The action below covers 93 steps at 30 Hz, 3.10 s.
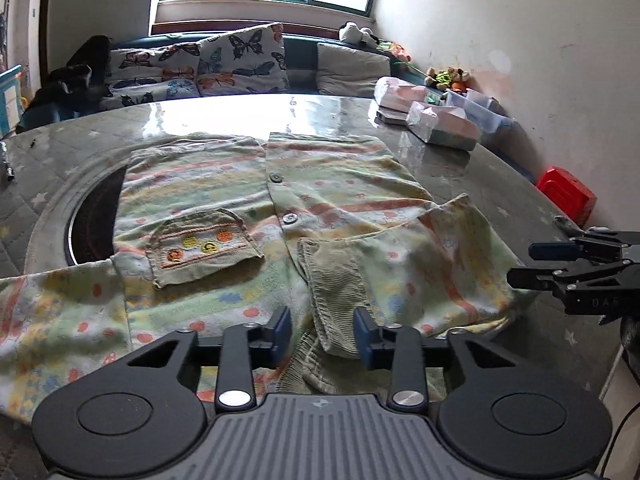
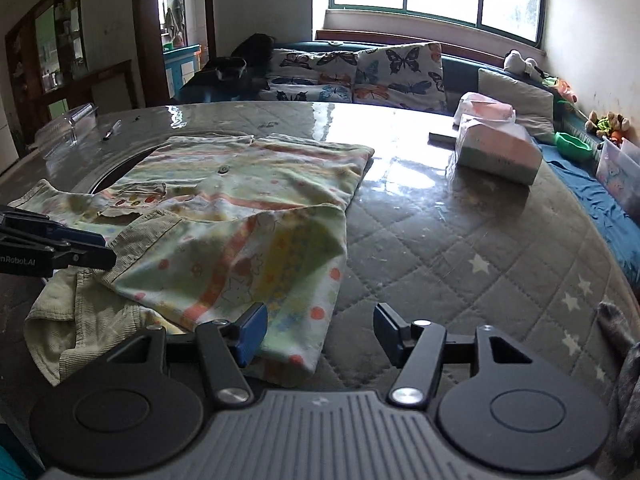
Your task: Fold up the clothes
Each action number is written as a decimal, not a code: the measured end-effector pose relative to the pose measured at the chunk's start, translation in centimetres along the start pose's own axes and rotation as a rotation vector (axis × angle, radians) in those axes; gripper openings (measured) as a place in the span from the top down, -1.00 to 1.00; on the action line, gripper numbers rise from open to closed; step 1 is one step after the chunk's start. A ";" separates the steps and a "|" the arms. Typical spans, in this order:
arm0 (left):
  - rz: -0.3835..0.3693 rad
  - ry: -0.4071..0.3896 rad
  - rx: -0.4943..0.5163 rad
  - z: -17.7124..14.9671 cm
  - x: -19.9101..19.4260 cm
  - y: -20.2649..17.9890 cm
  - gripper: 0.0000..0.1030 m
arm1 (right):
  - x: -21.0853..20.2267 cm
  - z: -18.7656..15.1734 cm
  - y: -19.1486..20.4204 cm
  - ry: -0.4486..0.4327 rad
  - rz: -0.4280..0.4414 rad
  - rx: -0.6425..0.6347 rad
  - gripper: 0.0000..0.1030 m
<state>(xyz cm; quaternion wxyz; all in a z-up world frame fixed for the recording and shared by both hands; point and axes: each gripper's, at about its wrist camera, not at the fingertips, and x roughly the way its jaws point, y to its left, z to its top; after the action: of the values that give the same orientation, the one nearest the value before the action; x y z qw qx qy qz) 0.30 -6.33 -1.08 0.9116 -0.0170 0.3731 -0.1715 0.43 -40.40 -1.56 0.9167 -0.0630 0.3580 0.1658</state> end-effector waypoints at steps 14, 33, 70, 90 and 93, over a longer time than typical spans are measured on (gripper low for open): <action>-0.006 -0.023 -0.011 0.8 -1.0 -0.4 0.43 | 0.2 -0.3 0.3 -0.006 0.021 0.017 -0.19; -0.051 -0.235 0.023 7.0 -6.0 -1.6 0.90 | 0.2 -1.4 1.4 0.000 0.031 -0.025 -0.44; 0.010 -0.032 -0.084 1.2 -1.1 3.3 0.80 | 7.7 4.5 2.5 0.012 0.104 -0.072 0.42; 0.161 -0.083 -0.209 -1.0 -4.3 8.2 -0.10 | 3.4 0.9 5.0 0.016 0.148 -0.101 -0.06; 0.226 -0.102 -0.260 -1.9 -5.7 10.2 -0.22 | 2.8 0.9 6.0 0.007 0.135 -0.159 -0.07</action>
<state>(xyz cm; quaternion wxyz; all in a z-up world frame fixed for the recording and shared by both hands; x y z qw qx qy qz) -1.71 5.27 -0.19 0.9330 -0.1012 0.3450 -0.0171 0.84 -33.88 -2.79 0.8944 -0.1120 0.3501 0.2547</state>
